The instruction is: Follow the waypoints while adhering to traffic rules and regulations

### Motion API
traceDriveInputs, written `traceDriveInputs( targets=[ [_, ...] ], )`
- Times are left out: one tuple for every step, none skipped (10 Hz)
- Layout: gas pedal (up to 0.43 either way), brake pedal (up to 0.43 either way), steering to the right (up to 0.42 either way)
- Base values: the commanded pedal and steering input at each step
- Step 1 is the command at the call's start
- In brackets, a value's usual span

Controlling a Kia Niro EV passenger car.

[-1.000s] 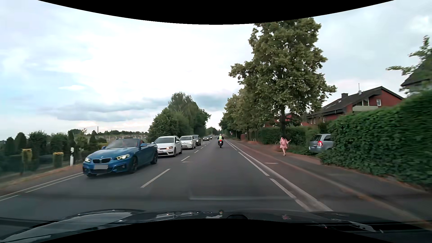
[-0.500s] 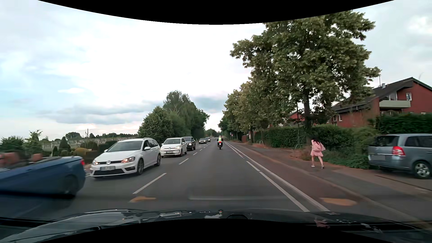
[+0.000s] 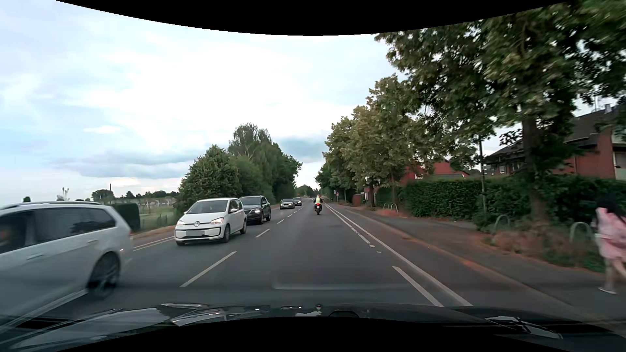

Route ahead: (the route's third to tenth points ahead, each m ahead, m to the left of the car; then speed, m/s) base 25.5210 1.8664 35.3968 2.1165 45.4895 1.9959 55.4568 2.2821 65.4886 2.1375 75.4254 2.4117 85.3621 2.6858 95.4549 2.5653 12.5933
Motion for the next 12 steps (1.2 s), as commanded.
traceDriveInputs(
  targets=[
    [0.189,0.0,0.001],
    [0.169,0.0,0.0],
    [0.157,0.0,0.0],
    [0.157,0.0,0.0],
    [0.157,0.0,0.001],
    [0.157,0.0,0.001],
    [0.157,0.0,0.001],
    [0.157,0.0,0.0],
    [0.157,0.0,0.001],
    [0.157,0.0,0.0],
    [0.157,0.0,0.0],
    [0.15,0.0,0.001]
  ],
)
